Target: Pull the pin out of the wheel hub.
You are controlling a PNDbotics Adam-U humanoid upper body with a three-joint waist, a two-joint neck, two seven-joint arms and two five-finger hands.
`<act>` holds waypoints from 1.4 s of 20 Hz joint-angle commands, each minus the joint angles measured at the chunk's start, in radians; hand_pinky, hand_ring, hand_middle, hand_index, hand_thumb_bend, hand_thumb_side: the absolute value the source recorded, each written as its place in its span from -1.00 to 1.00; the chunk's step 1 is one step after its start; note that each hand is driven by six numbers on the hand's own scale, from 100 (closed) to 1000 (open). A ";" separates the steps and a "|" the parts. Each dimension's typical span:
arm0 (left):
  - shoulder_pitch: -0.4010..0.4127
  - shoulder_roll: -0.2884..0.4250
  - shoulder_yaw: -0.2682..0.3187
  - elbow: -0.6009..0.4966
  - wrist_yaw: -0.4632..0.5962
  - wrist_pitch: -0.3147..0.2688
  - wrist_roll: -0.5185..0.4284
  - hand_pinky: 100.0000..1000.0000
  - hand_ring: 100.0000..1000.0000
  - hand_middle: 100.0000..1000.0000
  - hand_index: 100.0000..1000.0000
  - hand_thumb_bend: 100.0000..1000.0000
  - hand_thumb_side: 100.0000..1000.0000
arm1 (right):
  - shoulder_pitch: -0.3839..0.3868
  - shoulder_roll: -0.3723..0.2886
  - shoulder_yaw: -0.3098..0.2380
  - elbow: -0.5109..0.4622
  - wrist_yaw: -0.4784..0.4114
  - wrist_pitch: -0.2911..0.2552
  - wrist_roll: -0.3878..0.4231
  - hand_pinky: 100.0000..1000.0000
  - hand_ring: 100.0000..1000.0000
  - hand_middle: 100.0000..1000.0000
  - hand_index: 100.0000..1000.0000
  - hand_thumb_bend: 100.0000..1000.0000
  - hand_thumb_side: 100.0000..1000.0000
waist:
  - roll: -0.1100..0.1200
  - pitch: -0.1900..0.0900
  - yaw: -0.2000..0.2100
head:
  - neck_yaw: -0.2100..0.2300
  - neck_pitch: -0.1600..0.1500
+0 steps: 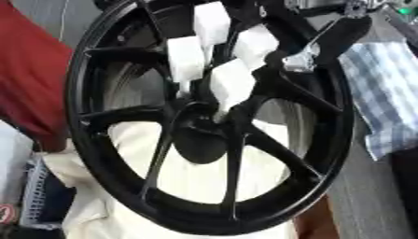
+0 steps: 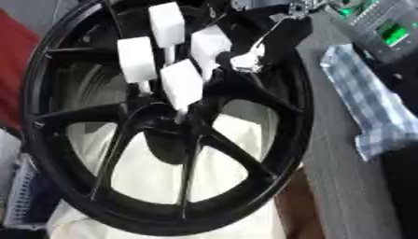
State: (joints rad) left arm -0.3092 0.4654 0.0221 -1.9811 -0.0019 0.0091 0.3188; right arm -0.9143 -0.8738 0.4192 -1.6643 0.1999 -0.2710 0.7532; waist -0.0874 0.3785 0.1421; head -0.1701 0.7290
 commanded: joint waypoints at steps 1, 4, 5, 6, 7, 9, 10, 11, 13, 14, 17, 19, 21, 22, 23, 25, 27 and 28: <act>-0.011 0.016 0.003 -0.019 -0.003 -0.004 0.004 0.20 -0.02 0.04 0.34 -1.00 0.12 | -0.012 -0.014 -0.011 0.009 0.017 -0.006 -0.003 0.92 1.00 0.63 0.85 -0.82 0.04 | 0.004 -0.011 0.003 | -0.010 -0.022; -0.013 0.015 0.003 -0.019 -0.001 -0.006 0.006 0.20 -0.02 0.04 0.34 -1.00 0.12 | -0.012 -0.004 -0.007 0.023 0.044 -0.016 -0.007 0.91 1.00 0.59 0.84 -0.79 0.03 | 0.002 -0.006 0.007 | -0.014 -0.031; -0.013 0.014 0.002 -0.019 -0.001 -0.006 0.006 0.20 -0.02 0.04 0.34 -1.00 0.12 | -0.012 -0.001 -0.005 0.028 0.051 -0.019 -0.009 0.91 1.00 0.55 0.81 -0.79 0.02 | 0.002 -0.005 0.008 | -0.015 -0.032; -0.013 0.013 0.002 -0.019 0.000 -0.006 0.006 0.20 -0.02 0.04 0.34 -1.00 0.12 | -0.012 0.002 -0.003 0.033 0.056 -0.020 -0.010 0.91 1.00 0.48 0.79 -0.79 -0.02 | 0.001 -0.004 0.008 | -0.016 -0.033; -0.013 0.013 0.002 -0.019 0.001 -0.006 0.006 0.20 -0.02 0.04 0.34 -1.00 0.12 | -0.012 0.004 -0.001 0.037 0.058 -0.021 -0.011 0.91 1.00 0.45 0.76 -0.78 -0.03 | 0.001 -0.004 0.009 | -0.017 -0.034; -0.013 0.013 0.002 -0.019 0.002 -0.007 0.006 0.20 -0.02 0.04 0.34 -1.00 0.12 | -0.013 0.008 0.001 0.044 0.059 -0.021 -0.014 0.90 1.00 0.31 0.67 -0.77 -0.12 | 0.001 -0.003 0.011 | -0.019 -0.034; -0.013 0.013 0.003 -0.019 0.003 -0.007 0.006 0.20 -0.02 0.04 0.34 -1.00 0.13 | -0.013 0.010 0.002 0.045 0.058 -0.020 -0.016 0.88 1.00 0.21 0.59 -0.80 -0.14 | 0.000 -0.002 0.012 | -0.019 -0.033; -0.013 0.013 0.003 -0.019 0.004 -0.007 0.006 0.20 -0.02 0.04 0.34 -1.00 0.13 | -0.013 0.011 0.003 0.047 0.053 -0.016 -0.021 0.88 1.00 0.14 0.51 -0.86 -0.16 | 0.000 -0.002 0.012 | -0.019 -0.032; -0.011 0.012 0.003 -0.019 0.005 -0.007 0.005 0.20 -0.02 0.04 0.34 -1.00 0.13 | -0.013 0.015 0.003 0.053 0.035 0.002 -0.035 0.87 0.99 -0.07 0.27 -1.00 -0.36 | 0.000 -0.003 0.012 | -0.021 -0.028; -0.010 0.012 0.003 -0.019 0.005 -0.006 0.005 0.20 -0.02 0.04 0.34 -1.00 0.13 | -0.015 0.018 0.004 0.057 0.023 0.014 -0.043 0.86 0.97 -0.13 0.20 -1.00 -0.39 | 0.000 -0.004 0.012 | -0.021 -0.026; -0.006 0.012 0.004 -0.019 0.006 -0.006 0.006 0.21 -0.02 0.04 0.34 -1.00 0.12 | -0.022 0.024 0.002 0.056 -0.020 0.054 -0.064 0.84 0.90 -0.27 0.01 -1.00 -0.44 | 0.002 -0.009 0.010 | -0.024 -0.018; -0.004 0.013 0.006 -0.019 0.005 -0.006 0.006 0.21 -0.02 0.04 0.34 -1.00 0.12 | -0.027 0.025 0.000 0.052 -0.052 0.074 -0.063 0.84 0.90 -0.31 -0.03 -1.00 -0.37 | 0.004 -0.015 0.007 | -0.025 -0.011; 0.001 0.013 0.007 -0.019 0.004 -0.005 0.007 0.21 -0.02 0.04 0.34 -1.00 0.12 | -0.034 0.021 -0.007 0.044 -0.084 0.089 -0.051 0.83 0.88 -0.32 -0.04 -1.00 -0.35 | 0.005 -0.022 0.002 | -0.026 -0.005; 0.003 0.013 0.007 -0.019 0.004 -0.004 0.007 0.21 -0.02 0.04 0.34 -1.00 0.12 | -0.038 0.018 -0.011 0.040 -0.099 0.099 -0.043 0.82 0.85 -0.36 -0.06 -1.00 -0.38 | 0.005 -0.026 0.000 | -0.027 -0.002; 0.004 0.013 0.008 -0.019 0.004 -0.004 0.007 0.21 -0.02 0.04 0.34 -1.00 0.12 | -0.043 0.012 -0.018 0.036 -0.114 0.110 -0.035 0.81 0.84 -0.38 -0.07 -1.00 -0.40 | 0.006 -0.030 -0.004 | -0.028 0.000; 0.006 0.015 0.009 -0.019 0.003 -0.002 0.006 0.21 -0.02 0.04 0.34 -1.00 0.12 | -0.049 0.000 -0.036 0.028 -0.143 0.134 -0.023 0.82 0.84 -0.41 -0.09 -1.00 -0.42 | 0.007 -0.038 -0.009 | -0.029 0.004; 0.008 0.017 0.010 -0.019 0.003 -0.002 0.006 0.21 -0.02 0.04 0.34 -1.00 0.11 | -0.054 -0.010 -0.059 0.023 -0.172 0.160 -0.017 0.82 0.84 -0.42 -0.10 -1.00 -0.45 | 0.009 -0.047 -0.015 | -0.030 0.006; 0.009 0.018 0.011 -0.019 0.003 -0.002 0.006 0.21 -0.02 0.04 0.34 -1.00 0.11 | -0.057 -0.016 -0.072 0.022 -0.187 0.173 -0.016 0.82 0.84 -0.42 -0.10 -1.00 -0.46 | 0.009 -0.050 -0.018 | -0.030 0.007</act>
State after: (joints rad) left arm -0.2978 0.4643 0.0229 -1.9811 0.0024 0.0059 0.3228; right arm -0.9508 -0.8500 0.3775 -1.6245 0.0385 -0.1133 0.7352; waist -0.0840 0.3541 0.1232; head -0.1965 0.7348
